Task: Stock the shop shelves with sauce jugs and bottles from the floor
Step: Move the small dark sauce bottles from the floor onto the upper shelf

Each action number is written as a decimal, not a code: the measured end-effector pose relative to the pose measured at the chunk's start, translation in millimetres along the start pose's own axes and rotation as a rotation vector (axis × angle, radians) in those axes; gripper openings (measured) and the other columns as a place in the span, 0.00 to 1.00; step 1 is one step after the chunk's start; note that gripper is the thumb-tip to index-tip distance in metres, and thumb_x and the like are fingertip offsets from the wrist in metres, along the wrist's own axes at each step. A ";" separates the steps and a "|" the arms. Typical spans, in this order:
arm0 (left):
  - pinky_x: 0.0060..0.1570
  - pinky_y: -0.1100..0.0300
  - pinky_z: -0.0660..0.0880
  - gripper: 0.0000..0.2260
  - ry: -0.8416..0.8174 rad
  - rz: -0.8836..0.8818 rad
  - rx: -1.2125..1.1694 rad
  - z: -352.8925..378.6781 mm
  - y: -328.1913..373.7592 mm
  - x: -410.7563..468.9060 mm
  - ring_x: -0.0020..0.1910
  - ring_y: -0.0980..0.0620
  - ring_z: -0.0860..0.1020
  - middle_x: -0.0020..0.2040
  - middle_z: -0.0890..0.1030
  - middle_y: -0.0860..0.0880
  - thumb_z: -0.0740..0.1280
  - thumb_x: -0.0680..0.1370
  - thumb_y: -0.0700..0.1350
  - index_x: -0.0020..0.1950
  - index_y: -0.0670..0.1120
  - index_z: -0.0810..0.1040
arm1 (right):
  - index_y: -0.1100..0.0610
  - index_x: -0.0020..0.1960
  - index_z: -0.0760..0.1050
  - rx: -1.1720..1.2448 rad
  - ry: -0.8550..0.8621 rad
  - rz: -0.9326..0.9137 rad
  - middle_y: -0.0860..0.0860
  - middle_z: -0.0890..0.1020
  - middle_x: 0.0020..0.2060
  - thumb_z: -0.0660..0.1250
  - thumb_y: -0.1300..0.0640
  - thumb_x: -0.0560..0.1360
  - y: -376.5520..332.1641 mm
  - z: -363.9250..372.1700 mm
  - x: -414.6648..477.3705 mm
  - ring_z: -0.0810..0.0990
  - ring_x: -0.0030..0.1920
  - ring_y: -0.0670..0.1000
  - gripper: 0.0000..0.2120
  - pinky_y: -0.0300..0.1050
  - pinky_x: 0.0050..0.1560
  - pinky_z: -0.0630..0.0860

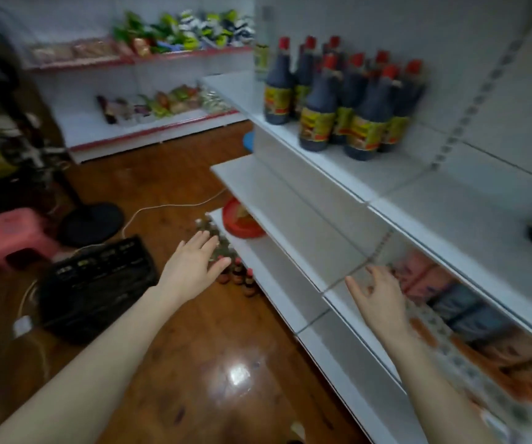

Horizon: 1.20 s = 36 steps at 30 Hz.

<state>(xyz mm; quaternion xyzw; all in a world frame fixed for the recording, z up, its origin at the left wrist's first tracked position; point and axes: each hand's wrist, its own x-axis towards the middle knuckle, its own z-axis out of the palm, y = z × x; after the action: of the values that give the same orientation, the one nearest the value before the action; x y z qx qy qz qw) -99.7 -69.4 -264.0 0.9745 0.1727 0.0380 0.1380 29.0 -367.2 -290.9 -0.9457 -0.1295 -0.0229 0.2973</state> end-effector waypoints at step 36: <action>0.72 0.50 0.54 0.30 -0.647 0.206 0.114 135.5 -308.6 345.0 0.75 0.46 0.54 0.76 0.57 0.41 0.55 0.79 0.58 0.75 0.41 0.57 | 0.64 0.70 0.63 -0.143 -0.343 0.432 0.59 0.70 0.67 0.64 0.47 0.75 -166.9 378.0 176.7 0.66 0.68 0.58 0.30 0.49 0.68 0.62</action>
<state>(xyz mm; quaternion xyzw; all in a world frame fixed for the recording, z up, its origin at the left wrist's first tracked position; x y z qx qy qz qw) 139.6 294.2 -471.9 0.9546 0.0225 -0.2689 0.1265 143.7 20.2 -487.5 -0.9601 0.0286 0.1920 0.2014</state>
